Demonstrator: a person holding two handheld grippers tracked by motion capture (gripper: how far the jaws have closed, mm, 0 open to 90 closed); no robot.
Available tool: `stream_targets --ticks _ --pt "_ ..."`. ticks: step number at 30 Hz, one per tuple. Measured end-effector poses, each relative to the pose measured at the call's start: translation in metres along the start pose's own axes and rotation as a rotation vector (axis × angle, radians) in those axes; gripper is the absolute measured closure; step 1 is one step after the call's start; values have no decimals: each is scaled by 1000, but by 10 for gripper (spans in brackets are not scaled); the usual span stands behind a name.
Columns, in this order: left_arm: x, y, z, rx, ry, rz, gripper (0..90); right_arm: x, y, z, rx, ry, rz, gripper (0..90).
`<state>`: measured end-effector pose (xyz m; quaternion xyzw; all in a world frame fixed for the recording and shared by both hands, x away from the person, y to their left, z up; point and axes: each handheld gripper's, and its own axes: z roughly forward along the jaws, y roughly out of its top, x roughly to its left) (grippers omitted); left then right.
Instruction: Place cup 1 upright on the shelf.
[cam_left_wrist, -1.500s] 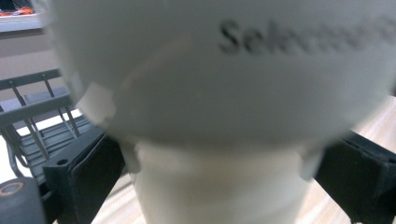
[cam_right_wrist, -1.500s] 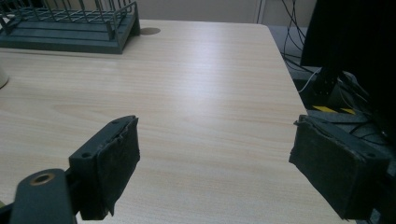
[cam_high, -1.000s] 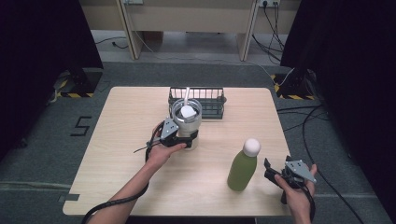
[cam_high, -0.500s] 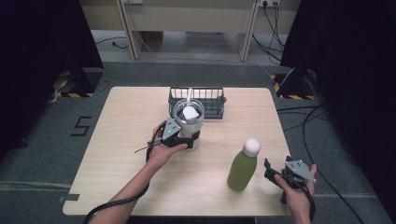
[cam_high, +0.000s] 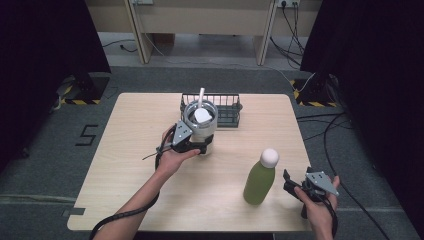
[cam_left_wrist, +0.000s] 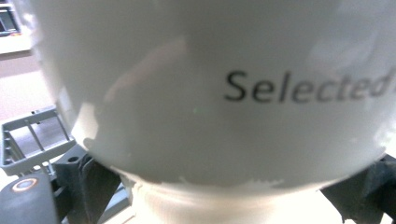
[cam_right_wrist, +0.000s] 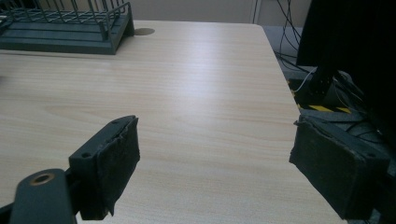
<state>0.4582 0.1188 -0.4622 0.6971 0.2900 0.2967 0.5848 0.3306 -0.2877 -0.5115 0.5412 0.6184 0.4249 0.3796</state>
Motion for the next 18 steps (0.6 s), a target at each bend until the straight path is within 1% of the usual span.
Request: stream_targets --ticks 6,7,10,12,18 --pt "4 8 0 -9 9 4 96 0 0 0 0 -1 0 151" --pt "6 10 0 -12 18 5 96 0 0 0 0 0 0 151" --pt "8 13 1 -10 15 8 97 1 0 0 1 1 -1 151" --pt "10 16 1 -14 27 10 97 1 1 0 0 4 -1 151" --pt "14 22 3 -18 30 17 97 1 1 0 -1 2 0 151"
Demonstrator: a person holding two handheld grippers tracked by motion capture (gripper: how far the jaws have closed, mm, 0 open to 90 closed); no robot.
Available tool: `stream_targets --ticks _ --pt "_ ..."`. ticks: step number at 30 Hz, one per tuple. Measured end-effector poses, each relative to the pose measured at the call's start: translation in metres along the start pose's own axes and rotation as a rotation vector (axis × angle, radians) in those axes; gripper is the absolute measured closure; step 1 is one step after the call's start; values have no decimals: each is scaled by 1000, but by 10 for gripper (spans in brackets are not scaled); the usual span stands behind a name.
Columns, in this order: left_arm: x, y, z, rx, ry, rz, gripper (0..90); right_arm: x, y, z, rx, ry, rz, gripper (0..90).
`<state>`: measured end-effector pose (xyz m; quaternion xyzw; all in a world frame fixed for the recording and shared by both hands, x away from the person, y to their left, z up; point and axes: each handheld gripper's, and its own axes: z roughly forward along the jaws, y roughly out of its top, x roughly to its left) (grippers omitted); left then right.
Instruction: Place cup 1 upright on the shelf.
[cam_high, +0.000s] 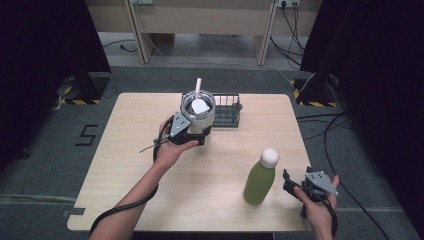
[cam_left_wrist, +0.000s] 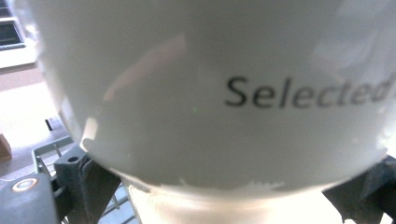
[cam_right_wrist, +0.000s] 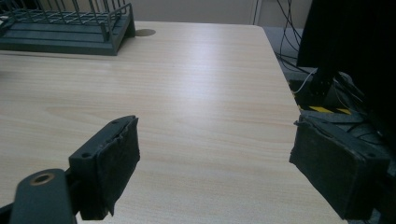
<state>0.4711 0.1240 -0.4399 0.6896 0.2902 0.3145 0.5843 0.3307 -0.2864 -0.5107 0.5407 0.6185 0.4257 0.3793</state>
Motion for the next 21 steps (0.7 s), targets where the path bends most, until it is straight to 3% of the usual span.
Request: stream_targets --ticks 21 --pt "10 14 12 -10 19 1 97 0 -2 1 4 -3 5 151"
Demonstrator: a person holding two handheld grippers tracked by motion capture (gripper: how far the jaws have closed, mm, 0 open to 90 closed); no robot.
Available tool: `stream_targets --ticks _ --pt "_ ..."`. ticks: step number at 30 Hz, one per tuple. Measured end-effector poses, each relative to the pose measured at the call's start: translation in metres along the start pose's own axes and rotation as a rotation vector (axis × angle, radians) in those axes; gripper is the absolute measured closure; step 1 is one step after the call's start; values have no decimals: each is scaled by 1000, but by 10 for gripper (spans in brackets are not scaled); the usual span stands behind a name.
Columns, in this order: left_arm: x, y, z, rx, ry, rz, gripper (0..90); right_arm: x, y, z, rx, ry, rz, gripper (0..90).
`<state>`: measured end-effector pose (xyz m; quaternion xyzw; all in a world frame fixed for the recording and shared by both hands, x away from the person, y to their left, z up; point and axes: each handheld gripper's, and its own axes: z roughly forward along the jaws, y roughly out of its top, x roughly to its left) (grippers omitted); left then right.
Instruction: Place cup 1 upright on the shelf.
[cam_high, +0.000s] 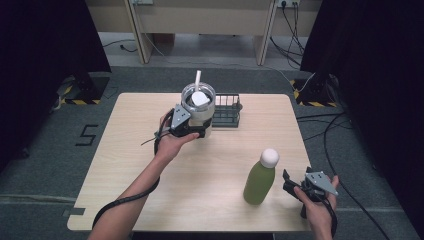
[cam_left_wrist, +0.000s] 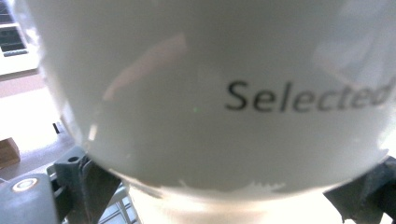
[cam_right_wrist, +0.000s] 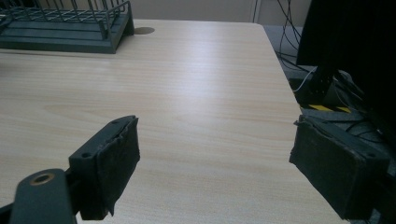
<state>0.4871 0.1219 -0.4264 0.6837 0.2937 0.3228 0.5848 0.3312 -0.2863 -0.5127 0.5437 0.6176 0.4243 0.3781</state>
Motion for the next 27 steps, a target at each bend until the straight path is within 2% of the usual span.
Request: stream_targets --ticks 14,27 --pt "7 9 9 -4 22 -4 97 -1 -1 1 3 -2 0 151" --pt "8 21 15 -12 24 9 97 0 -1 1 3 -1 1 151"
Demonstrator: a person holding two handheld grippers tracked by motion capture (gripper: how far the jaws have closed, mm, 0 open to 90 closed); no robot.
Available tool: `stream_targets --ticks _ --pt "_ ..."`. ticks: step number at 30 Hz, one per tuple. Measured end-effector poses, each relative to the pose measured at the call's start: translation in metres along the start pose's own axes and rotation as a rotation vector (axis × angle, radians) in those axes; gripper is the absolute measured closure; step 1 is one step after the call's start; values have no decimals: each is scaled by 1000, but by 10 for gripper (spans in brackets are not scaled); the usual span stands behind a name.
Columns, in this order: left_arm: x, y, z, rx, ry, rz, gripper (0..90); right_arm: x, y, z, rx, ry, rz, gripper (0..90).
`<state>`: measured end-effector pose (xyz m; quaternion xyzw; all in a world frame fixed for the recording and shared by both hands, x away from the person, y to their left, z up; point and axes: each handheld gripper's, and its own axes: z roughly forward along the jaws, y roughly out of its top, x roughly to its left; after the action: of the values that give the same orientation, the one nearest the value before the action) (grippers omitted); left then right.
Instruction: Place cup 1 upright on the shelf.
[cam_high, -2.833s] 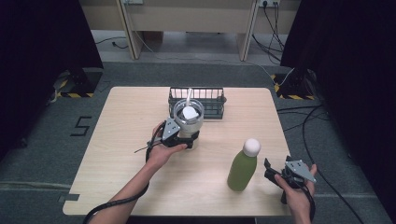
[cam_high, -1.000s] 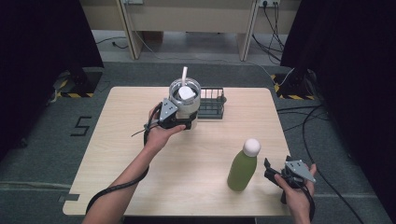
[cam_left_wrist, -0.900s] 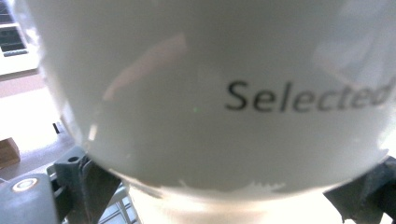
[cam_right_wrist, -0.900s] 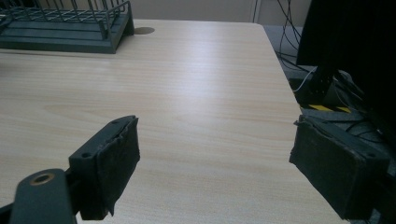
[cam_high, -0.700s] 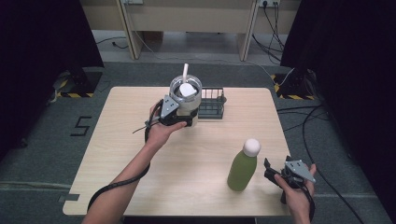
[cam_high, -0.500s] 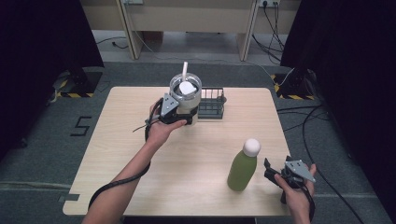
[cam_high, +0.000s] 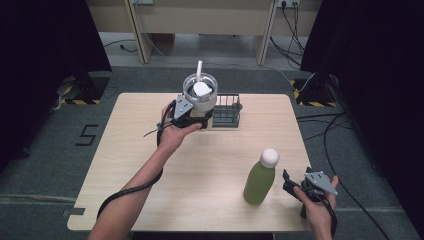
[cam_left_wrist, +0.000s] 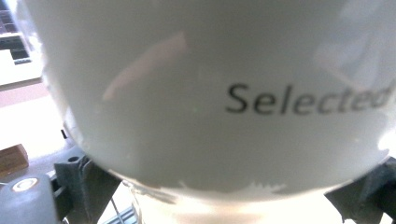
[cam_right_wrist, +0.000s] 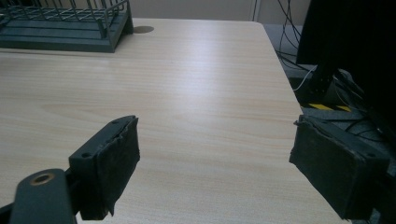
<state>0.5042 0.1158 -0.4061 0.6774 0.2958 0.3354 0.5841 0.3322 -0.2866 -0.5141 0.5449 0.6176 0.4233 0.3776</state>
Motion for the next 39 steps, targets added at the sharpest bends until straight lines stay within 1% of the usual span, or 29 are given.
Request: stream_targets --ticks 7,8,9,10,11,12,16,17,18,19,20,27,30,31,32,33,39 --pt "3 4 4 -4 16 -4 97 0 0 0 -1 0 1 152" --pt "5 5 4 -9 25 8 97 0 0 0 0 0 1 151" --pt "4 5 5 -3 24 -3 97 0 0 0 -1 -1 2 151" --pt "5 6 5 -4 26 -4 97 0 0 0 -2 -1 2 151" --pt "5 6 5 -4 26 -4 97 0 0 0 -3 -1 1 151" --pt "6 7 6 -12 33 6 97 0 0 0 -2 -1 2 151" --pt "8 9 8 -17 41 -1 97 0 0 1 -2 0 1 151" --pt "8 10 9 -16 42 1 97 0 0 1 -2 0 1 151" --pt "8 10 9 -12 41 -8 97 0 0 0 -2 1 2 152" --pt "9 11 10 -18 46 2 97 0 0 0 -1 0 1 151" --pt "10 12 10 -17 45 2 97 0 0 1 -2 0 1 152" --pt "12 15 13 -24 53 -5 97 0 0 1 -2 0 1 151" --pt "13 17 15 -24 56 -2 97 0 0 1 -2 1 1 151" --pt "13 17 16 -18 55 -9 97 0 0 1 -2 1 3 151" --pt "13 17 16 -17 55 -8 97 0 0 1 -3 1 2 151" --pt "14 18 17 -22 58 2 97 0 0 1 -3 1 2 151" --pt "17 22 22 -27 68 -8 97 -1 0 1 -3 0 7 151"
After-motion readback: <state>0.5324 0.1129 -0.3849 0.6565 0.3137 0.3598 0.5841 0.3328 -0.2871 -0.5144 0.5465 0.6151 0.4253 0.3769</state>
